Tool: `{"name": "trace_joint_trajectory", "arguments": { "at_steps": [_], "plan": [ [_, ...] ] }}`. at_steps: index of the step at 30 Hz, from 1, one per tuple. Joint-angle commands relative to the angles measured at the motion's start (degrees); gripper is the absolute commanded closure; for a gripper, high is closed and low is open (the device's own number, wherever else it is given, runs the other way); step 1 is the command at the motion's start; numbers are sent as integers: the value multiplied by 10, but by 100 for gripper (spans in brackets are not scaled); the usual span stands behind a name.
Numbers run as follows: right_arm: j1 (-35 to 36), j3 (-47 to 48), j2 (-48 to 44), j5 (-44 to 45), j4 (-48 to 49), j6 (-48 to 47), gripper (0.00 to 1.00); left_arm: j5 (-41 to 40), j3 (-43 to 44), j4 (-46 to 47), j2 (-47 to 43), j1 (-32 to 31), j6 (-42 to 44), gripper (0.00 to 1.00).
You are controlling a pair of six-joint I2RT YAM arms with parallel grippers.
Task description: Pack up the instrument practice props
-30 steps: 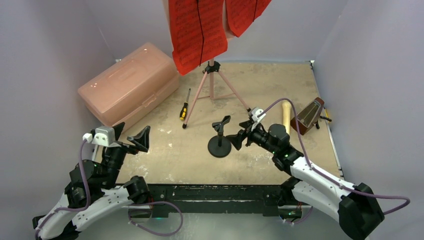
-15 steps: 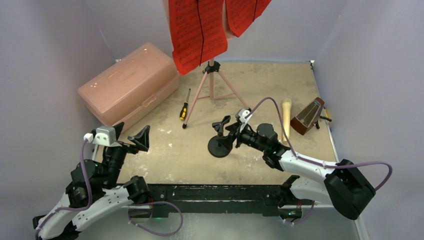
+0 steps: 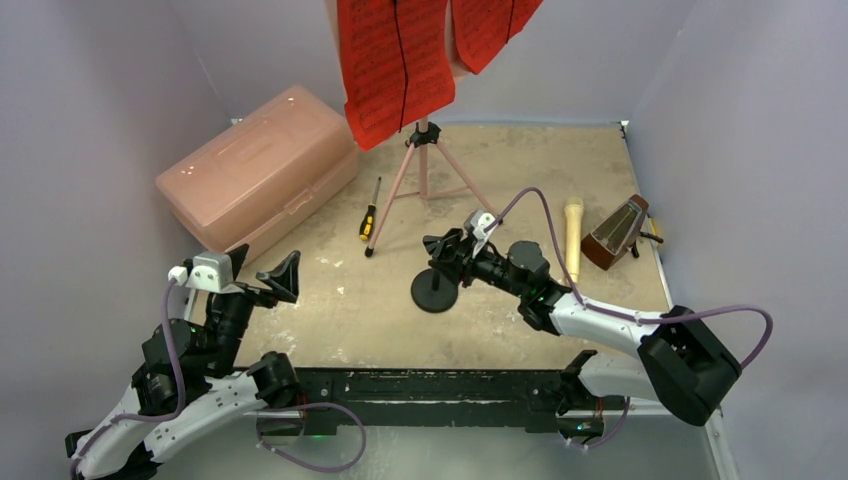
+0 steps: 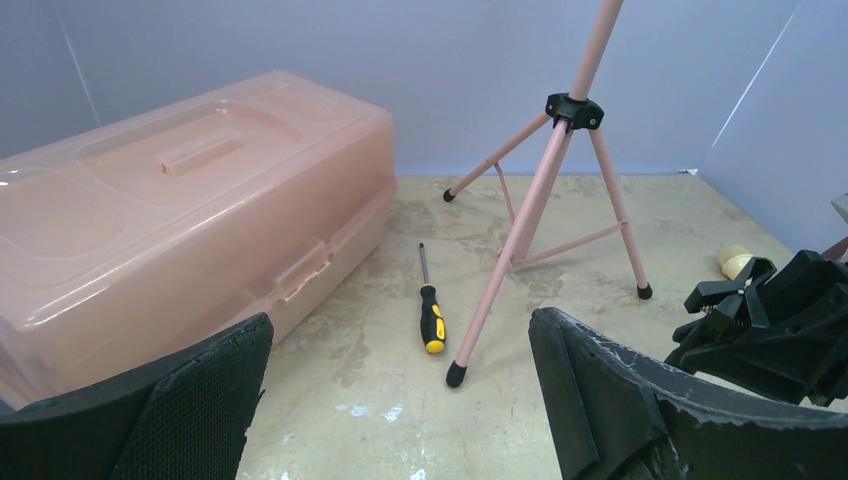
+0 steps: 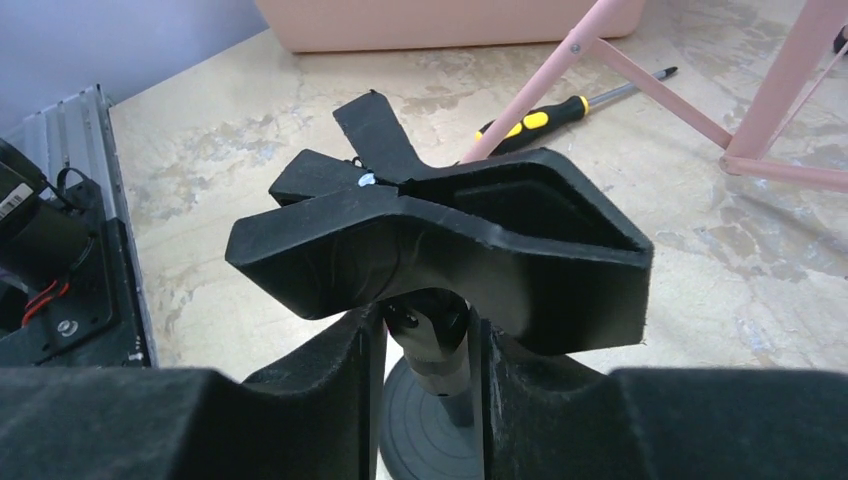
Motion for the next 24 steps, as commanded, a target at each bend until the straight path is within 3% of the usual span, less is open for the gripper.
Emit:
{"name": "trace_joint_trajectory", "arguments": {
  "at_steps": [1,14,24],
  "plan": [
    [0,28,-8,24,19,-14,71,-4,-5,20,0,1,14,0],
    [-2,67,-47,170,-61,-83,100,-3,-6,21,-9,1,14,1],
    [-64,123,-53,371,-52,-167,100,-3,-8,23,-22,1,15,1]
  ]
}}
